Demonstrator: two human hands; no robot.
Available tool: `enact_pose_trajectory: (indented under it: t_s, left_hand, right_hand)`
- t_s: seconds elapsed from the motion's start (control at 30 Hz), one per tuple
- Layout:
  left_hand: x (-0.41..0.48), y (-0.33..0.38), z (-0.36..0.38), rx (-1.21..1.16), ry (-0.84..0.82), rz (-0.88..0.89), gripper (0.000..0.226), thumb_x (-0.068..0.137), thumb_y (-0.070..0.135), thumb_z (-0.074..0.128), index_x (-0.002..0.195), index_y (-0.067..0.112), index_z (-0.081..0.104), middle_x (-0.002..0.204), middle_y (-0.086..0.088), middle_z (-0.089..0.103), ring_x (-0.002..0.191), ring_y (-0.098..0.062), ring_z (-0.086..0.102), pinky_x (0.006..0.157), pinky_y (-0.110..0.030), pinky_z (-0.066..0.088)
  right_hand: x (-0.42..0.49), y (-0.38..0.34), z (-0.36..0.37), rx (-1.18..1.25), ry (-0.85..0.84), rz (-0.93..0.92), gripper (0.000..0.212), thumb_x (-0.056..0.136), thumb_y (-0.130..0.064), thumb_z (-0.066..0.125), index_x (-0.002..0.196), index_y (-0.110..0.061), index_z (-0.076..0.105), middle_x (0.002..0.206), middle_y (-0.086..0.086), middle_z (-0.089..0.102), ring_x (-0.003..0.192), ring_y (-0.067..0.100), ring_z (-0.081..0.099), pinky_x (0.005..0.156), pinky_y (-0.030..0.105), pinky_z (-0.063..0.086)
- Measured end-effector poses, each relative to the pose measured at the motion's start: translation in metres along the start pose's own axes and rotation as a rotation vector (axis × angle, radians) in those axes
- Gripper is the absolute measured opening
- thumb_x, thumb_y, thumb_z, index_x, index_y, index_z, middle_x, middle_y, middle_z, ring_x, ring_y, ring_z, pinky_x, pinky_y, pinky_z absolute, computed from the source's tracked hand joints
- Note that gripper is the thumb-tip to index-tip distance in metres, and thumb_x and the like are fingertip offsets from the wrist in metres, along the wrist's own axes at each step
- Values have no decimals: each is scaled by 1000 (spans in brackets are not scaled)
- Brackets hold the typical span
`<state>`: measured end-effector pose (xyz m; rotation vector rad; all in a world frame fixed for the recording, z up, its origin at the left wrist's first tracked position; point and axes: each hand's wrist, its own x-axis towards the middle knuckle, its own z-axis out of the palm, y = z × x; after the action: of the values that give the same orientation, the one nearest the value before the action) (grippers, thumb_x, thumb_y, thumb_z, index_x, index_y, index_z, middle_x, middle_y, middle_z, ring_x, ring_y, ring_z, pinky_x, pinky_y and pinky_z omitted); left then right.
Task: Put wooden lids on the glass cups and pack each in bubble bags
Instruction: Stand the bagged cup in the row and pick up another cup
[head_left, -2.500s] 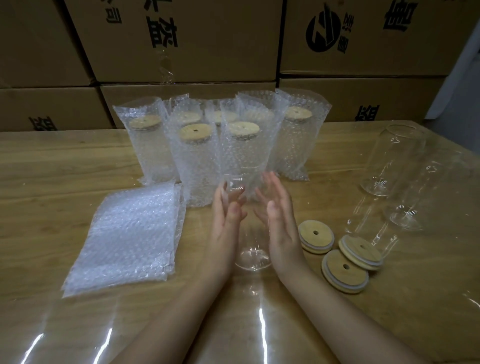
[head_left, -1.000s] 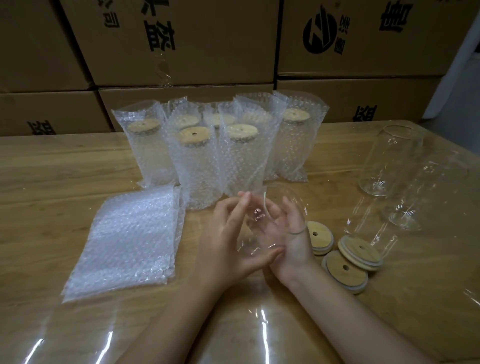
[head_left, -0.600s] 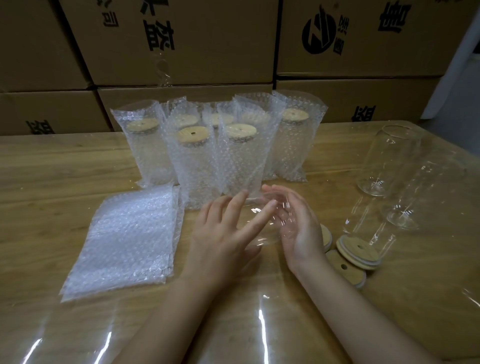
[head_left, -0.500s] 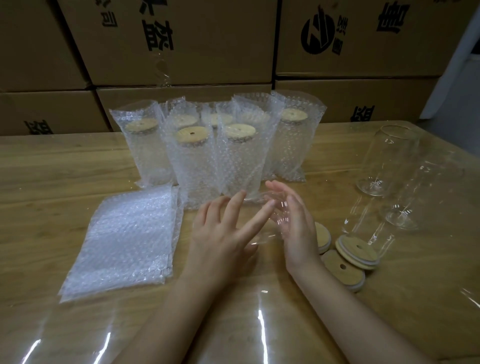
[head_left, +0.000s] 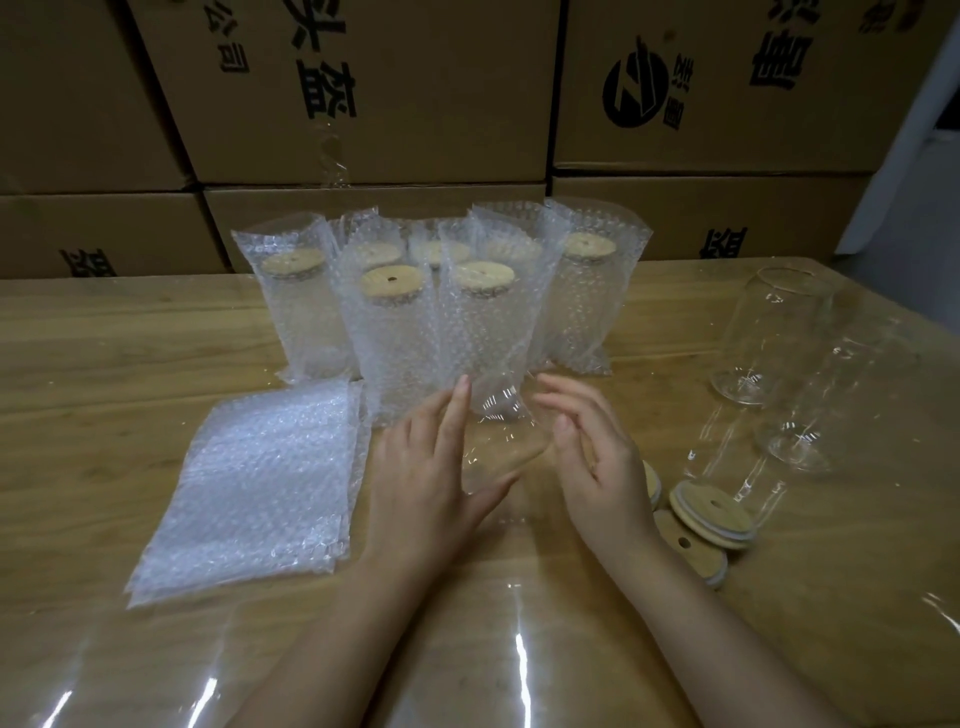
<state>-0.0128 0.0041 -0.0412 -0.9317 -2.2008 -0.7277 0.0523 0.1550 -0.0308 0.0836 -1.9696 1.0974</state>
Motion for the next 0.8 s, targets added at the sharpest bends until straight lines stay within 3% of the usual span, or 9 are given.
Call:
enact_pose_trajectory:
  t_s: [0.1, 0.2, 0.27, 0.33, 0.4, 0.5, 0.63, 0.7, 0.8]
  left_hand:
    - [-1, 0, -1, -93, 24, -90, 89, 78, 61, 58, 144, 15, 21, 125, -19, 57, 106, -33, 60, 86, -46, 51]
    - [-3, 0, 0, -255, 58, -163, 95, 75, 61, 62, 148, 25, 13, 135, -7, 47, 119, -26, 54, 97, -41, 45]
    - [-4, 1, 0, -375, 35, -234, 100, 72, 68, 63, 149, 41, 4, 138, 6, 37, 127, -13, 47, 102, -32, 40]
    - [-4, 1, 3, -514, -20, -316, 101, 69, 76, 60, 144, 55, -4, 143, 10, 34, 130, 4, 38, 102, -14, 33]
    - [-5, 1, 10, -631, -72, -363, 104, 68, 76, 62, 144, 56, -5, 147, 9, 32, 131, 8, 35, 98, -6, 32]
    - [-6, 3, 20, -788, -128, -395, 107, 67, 74, 66, 144, 57, -5, 148, 9, 31, 135, 1, 35, 101, -12, 33]
    - [-6, 0, 26, -887, -148, -433, 105, 65, 73, 69, 140, 62, -3, 151, 10, 27, 134, 3, 36, 97, -6, 36]
    - [-4, -2, 26, -924, -158, -450, 100, 64, 72, 70, 133, 71, -1, 150, 14, 27, 131, 8, 38, 92, -5, 39]
    - [-2, -5, 25, -931, -178, -463, 95, 62, 70, 73, 125, 78, 2, 144, 21, 31, 124, 14, 41, 90, -5, 40]
  right_hand:
    - [9, -6, -11, -169, 28, 140, 29, 91, -10, 49, 118, -11, 61, 126, 2, 52, 121, 18, 49, 101, 42, 43]
    - [18, -5, -31, -706, -417, 475, 59, 89, -29, 54, 144, -30, 33, 155, 3, 18, 135, 31, 32, 109, 48, 32]
    - [19, -3, -40, -879, -720, 670, 76, 86, -40, 57, 149, -37, 14, 160, 1, -3, 139, 34, 27, 110, 45, 28]
    - [20, 1, -44, -909, -862, 704, 78, 82, -42, 64, 147, -36, 21, 157, 4, 12, 135, 33, 34, 108, 40, 32]
    - [23, 4, -46, -957, -944, 676, 73, 79, -43, 69, 142, -36, 32, 147, 1, 33, 131, 29, 40, 106, 38, 35]
    - [32, 11, -48, -963, -966, 642, 70, 77, -38, 73, 139, -37, 39, 139, -1, 40, 125, 26, 45, 100, 36, 42]
    - [44, 21, -49, -890, -973, 646, 74, 74, -37, 75, 139, -37, 40, 145, 5, 33, 122, 26, 49, 94, 31, 44]
    - [50, 24, -54, -753, -911, 664, 74, 75, -35, 76, 140, -38, 40, 138, 6, 36, 115, 24, 52, 92, 29, 45]
    - [62, 19, -62, -389, -687, 626, 58, 78, -36, 76, 129, -42, 49, 120, -1, 48, 102, 15, 54, 76, 23, 44]
